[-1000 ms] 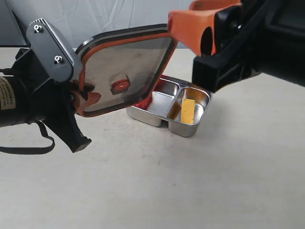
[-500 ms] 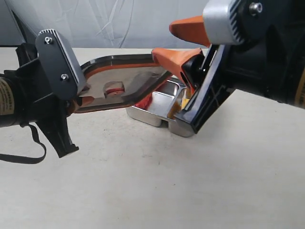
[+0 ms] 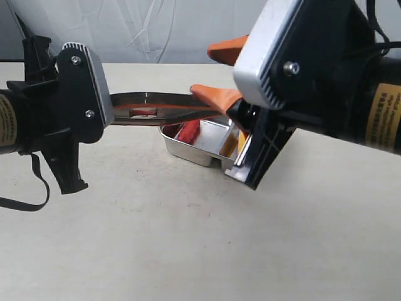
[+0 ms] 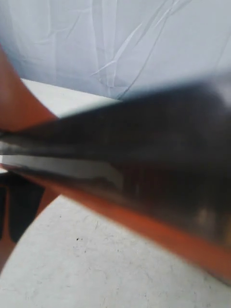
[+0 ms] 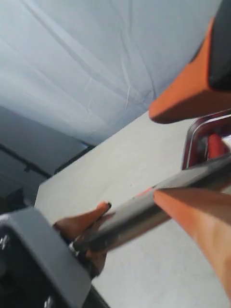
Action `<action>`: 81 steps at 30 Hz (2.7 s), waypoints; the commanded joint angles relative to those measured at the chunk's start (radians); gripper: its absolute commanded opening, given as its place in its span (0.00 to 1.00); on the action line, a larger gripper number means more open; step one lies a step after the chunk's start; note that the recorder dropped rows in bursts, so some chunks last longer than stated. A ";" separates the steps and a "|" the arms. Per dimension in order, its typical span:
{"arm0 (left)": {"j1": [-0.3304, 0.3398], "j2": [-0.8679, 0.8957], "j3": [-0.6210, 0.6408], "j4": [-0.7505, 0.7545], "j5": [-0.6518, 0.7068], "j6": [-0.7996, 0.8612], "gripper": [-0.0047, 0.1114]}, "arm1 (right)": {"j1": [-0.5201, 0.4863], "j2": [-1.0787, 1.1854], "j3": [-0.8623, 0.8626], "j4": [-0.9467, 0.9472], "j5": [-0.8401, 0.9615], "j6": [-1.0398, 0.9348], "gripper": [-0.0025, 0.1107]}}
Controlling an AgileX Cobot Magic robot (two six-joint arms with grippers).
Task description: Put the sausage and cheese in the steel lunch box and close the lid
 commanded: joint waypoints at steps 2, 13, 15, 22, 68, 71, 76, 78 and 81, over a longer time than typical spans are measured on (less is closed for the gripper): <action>0.000 -0.003 -0.023 0.255 -0.009 -0.277 0.04 | 0.001 -0.039 -0.033 0.361 0.401 0.117 0.42; 0.000 -0.003 -0.023 1.034 0.056 -1.024 0.04 | 0.001 -0.139 -0.082 0.859 0.121 0.684 0.42; 0.000 -0.003 -0.023 1.087 0.089 -1.090 0.04 | 0.001 -0.127 -0.082 0.896 0.013 0.769 0.42; -0.126 -0.003 -0.027 1.087 0.277 -1.122 0.04 | 0.001 0.003 -0.082 1.096 -0.074 0.775 0.42; -0.311 -0.003 -0.007 1.087 0.337 -1.113 0.09 | 0.001 0.052 -0.082 1.162 0.057 0.764 0.02; -0.311 -0.003 -0.007 1.087 0.332 -1.113 0.18 | -0.001 0.052 -0.082 1.136 0.068 0.766 0.02; -0.311 -0.003 -0.007 1.049 0.317 -1.113 0.38 | -0.052 0.052 -0.082 1.090 0.068 0.766 0.02; -0.310 -0.003 -0.007 1.038 0.311 -1.113 0.44 | -0.076 0.052 -0.082 1.067 0.068 0.766 0.02; -0.310 -0.003 -0.007 1.036 0.316 -1.113 0.48 | -0.117 0.052 -0.082 1.029 0.068 0.766 0.02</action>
